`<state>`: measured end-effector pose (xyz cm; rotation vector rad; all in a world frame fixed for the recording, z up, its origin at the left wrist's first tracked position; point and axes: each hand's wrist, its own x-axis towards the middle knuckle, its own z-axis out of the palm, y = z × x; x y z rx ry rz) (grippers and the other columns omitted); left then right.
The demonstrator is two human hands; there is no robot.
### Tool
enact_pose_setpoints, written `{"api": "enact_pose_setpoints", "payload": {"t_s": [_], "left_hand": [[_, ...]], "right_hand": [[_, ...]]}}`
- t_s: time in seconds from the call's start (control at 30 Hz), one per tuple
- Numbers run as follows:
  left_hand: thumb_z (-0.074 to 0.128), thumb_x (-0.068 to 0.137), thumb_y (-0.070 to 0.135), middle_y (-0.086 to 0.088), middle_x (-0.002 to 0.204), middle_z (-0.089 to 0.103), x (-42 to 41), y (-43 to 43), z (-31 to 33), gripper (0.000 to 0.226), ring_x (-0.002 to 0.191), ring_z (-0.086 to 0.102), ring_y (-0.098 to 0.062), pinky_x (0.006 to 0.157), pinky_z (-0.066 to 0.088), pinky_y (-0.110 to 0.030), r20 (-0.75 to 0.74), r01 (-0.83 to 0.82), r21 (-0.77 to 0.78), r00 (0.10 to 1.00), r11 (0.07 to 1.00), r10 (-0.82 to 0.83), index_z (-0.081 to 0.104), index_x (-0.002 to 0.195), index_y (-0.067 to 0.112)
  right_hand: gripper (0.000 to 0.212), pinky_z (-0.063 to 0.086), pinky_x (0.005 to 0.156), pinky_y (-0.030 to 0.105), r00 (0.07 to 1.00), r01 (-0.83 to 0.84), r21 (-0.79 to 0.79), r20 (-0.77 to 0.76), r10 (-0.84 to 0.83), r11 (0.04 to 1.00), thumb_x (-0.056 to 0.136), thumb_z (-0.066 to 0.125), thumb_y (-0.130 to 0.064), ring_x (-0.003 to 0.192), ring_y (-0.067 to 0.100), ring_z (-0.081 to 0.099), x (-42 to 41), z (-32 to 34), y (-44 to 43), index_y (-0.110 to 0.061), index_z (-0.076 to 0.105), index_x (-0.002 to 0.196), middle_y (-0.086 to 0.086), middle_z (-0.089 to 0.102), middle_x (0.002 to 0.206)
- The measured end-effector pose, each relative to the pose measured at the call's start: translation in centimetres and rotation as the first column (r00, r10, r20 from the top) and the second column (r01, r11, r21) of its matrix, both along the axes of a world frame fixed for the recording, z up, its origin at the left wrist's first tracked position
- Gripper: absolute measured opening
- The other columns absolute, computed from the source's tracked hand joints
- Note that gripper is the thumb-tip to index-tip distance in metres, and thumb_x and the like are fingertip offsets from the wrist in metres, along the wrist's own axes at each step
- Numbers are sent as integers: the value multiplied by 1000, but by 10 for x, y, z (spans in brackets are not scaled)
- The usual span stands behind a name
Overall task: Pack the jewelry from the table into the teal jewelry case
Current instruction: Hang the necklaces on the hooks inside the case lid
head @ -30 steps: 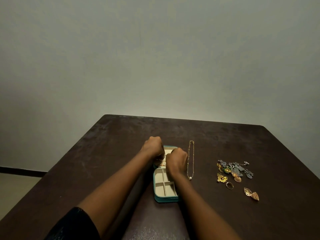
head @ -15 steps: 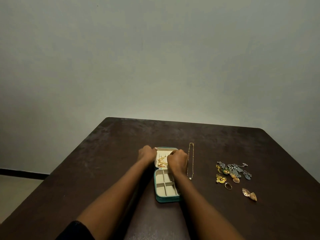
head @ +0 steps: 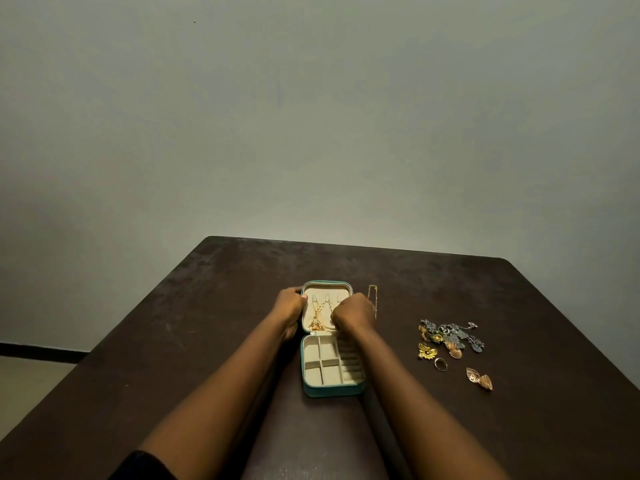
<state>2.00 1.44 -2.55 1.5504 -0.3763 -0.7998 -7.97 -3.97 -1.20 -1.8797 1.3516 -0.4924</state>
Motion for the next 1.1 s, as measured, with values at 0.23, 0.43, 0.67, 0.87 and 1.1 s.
{"api": "enact_pose_setpoints", "payload": {"t_s": [0.23,0.43,0.67,0.87,1.1], "left_hand": [[33,99,3,-19,109,62,-5,2,-7,35,79,64,-22,64,55,-35,49,-38,-90,998,995,42,41,133,5],[34,101,11,-21,124,58,-13,10,-9,38,103,62,-30,72,54,-33,107,-15,-141,994,990,30,39,138,11],[32,101,13,-20,130,53,-22,17,-19,41,113,58,-33,74,53,-30,97,-23,-235,994,972,47,35,142,15],[32,101,12,-20,133,51,-24,14,-26,43,111,58,-31,69,56,-26,69,-28,-338,996,941,54,32,144,18],[32,101,7,-20,131,52,-24,9,-30,43,88,60,-13,61,56,-17,65,-12,-417,997,909,42,34,143,14]], "right_hand": [[26,51,85,35,996,-17,-56,-89,11,998,82,57,-11,107,33,61,-13,-2,10,-5,69,105,16,66,113],[24,51,75,29,998,-37,-63,-56,34,997,80,62,-8,100,28,65,-19,0,17,-3,71,101,15,69,105],[7,60,69,37,992,-42,-71,115,50,997,74,73,-4,71,24,70,-12,16,10,-3,75,81,15,74,84],[13,54,80,23,985,-97,-148,128,116,984,79,69,-2,87,16,68,-16,20,6,-8,76,89,9,74,93],[19,55,85,31,989,-147,-278,-28,145,949,81,64,5,95,20,66,-24,4,3,-6,75,92,11,72,101]]}}
